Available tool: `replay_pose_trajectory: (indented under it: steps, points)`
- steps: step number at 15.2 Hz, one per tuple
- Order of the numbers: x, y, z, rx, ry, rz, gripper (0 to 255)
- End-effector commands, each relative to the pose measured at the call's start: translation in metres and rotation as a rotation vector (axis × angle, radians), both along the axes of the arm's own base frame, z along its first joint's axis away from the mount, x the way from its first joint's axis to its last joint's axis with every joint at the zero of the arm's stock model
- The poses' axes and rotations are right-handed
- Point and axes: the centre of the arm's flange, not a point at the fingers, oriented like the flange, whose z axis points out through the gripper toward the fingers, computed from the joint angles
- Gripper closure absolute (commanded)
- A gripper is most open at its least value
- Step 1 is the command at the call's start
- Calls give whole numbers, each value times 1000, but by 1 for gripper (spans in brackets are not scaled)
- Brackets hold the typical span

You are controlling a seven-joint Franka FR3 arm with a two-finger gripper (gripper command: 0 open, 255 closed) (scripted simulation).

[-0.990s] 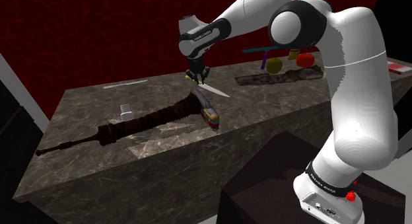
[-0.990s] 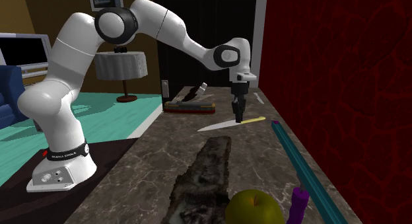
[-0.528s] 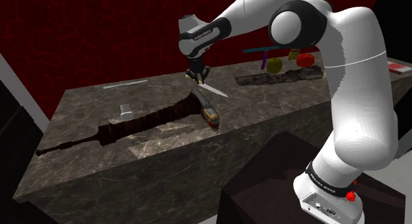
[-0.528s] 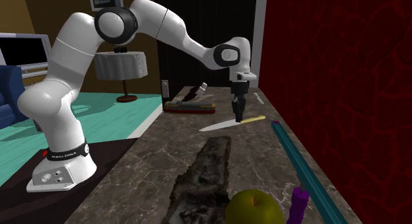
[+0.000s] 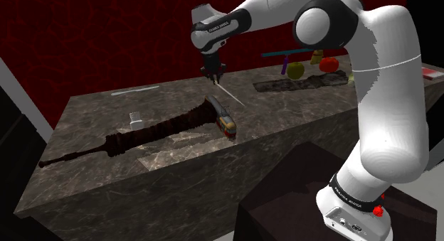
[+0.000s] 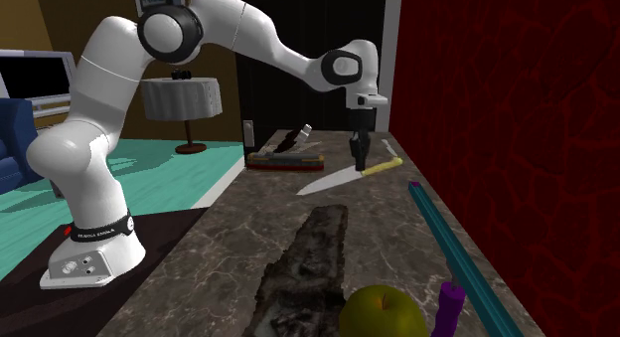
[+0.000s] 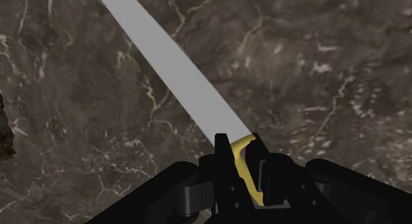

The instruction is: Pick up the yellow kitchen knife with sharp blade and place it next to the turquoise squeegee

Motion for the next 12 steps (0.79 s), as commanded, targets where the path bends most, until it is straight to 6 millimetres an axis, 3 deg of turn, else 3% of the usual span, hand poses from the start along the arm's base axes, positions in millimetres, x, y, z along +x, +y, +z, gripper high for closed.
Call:
replay_pose_trajectory:
  steps: [1, 12]
  points:
    - [0, 0, 10, 0, 1, 0, 255]
    - [0, 0, 68, 0, 1, 0, 255]
